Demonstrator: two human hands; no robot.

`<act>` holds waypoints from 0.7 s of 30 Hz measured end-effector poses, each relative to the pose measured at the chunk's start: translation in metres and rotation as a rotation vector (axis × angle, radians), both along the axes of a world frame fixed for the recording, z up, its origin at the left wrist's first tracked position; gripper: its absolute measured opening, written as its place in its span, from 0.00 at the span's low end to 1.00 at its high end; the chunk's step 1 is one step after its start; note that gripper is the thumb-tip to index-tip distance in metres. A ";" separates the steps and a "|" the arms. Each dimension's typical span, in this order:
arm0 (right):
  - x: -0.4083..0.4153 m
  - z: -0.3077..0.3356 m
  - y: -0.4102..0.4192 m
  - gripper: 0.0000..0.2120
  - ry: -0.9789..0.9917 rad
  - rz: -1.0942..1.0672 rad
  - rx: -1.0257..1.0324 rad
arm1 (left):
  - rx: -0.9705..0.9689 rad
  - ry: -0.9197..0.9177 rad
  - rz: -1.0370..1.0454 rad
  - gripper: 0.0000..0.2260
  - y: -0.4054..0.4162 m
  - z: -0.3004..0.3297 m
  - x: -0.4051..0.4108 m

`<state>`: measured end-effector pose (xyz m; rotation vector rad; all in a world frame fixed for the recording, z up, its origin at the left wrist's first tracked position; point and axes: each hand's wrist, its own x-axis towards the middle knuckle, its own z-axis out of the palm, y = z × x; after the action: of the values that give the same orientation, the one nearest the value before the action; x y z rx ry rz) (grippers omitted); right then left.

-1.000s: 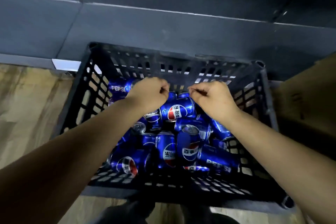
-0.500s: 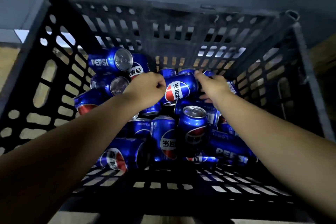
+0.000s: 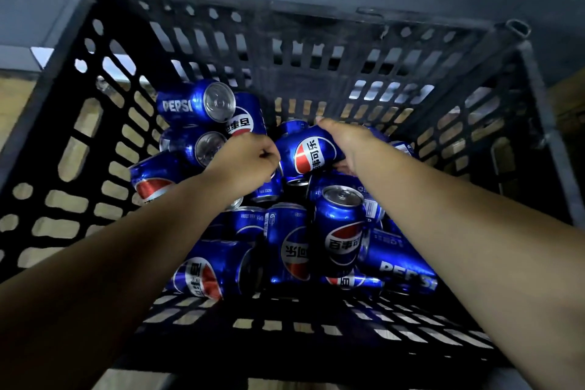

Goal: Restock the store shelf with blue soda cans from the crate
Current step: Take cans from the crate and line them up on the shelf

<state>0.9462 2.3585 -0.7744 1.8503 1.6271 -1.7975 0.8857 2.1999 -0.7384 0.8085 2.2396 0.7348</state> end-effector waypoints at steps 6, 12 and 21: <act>-0.011 -0.010 -0.004 0.40 0.076 -0.138 -0.075 | -0.006 -0.048 0.025 0.09 -0.001 -0.005 -0.002; -0.021 -0.012 -0.020 0.54 0.139 -0.360 -0.006 | -0.052 -0.015 -0.044 0.09 0.002 -0.017 0.000; -0.004 0.015 -0.025 0.38 0.152 -0.186 0.004 | -0.093 -0.128 -0.042 0.08 -0.005 -0.016 0.003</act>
<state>0.9420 2.3337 -0.7597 1.9702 1.5507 -2.0572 0.8883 2.1944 -0.7540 0.7402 2.1193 0.6389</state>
